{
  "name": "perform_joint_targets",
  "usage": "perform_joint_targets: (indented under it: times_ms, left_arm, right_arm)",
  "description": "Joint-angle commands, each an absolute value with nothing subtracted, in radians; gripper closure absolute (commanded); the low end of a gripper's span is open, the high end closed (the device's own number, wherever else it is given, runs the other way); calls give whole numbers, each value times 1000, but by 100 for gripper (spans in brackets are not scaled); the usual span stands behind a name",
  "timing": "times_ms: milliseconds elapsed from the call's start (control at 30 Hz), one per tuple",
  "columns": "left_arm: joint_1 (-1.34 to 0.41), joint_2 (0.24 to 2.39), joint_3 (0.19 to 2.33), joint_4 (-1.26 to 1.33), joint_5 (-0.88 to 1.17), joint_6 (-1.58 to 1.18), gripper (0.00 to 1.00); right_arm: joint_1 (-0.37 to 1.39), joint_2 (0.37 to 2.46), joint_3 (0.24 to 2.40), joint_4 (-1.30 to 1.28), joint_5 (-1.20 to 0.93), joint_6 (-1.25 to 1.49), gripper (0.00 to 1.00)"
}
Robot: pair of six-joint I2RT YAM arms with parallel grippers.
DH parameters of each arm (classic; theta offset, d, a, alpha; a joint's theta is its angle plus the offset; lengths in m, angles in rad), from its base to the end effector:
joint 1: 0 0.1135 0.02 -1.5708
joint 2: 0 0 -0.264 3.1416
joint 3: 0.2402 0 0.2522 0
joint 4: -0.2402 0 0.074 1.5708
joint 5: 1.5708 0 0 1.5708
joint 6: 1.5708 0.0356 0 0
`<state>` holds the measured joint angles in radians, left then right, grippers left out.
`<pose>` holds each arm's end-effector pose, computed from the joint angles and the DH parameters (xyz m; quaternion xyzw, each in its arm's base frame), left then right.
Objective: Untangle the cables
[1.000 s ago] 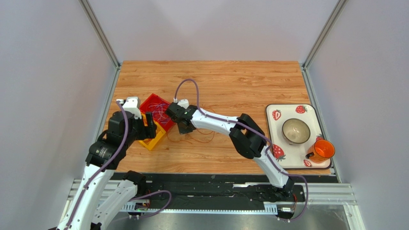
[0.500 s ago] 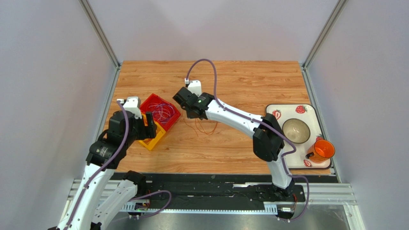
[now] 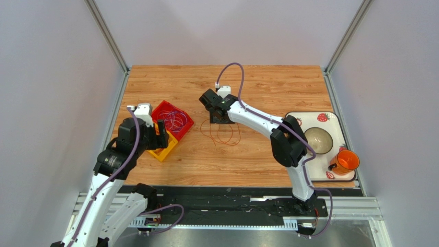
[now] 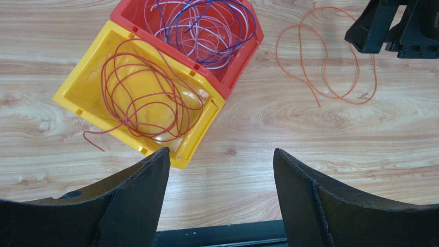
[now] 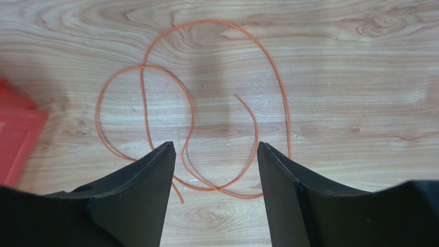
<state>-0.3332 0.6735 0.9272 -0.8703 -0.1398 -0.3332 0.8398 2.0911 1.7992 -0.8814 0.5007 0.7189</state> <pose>0.1196 -0.0361 0.3345 -0.0321 0.8862 -0.0912 0.4532 0.3090 0.3190 0.2325 -0.0085 0.9510 -0.0383 0.3068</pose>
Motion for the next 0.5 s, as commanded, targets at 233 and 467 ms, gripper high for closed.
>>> perform_joint_targets:
  times_ms: [233, 467]
  left_arm:
    - [-336, 675, 925, -838, -130, -336, 19]
    - [-336, 673, 925, -838, -130, -336, 19]
  right_arm:
    - [747, 1951, 1566, -801, 341, 763, 33]
    - [736, 1980, 1545, -816, 299, 744, 32]
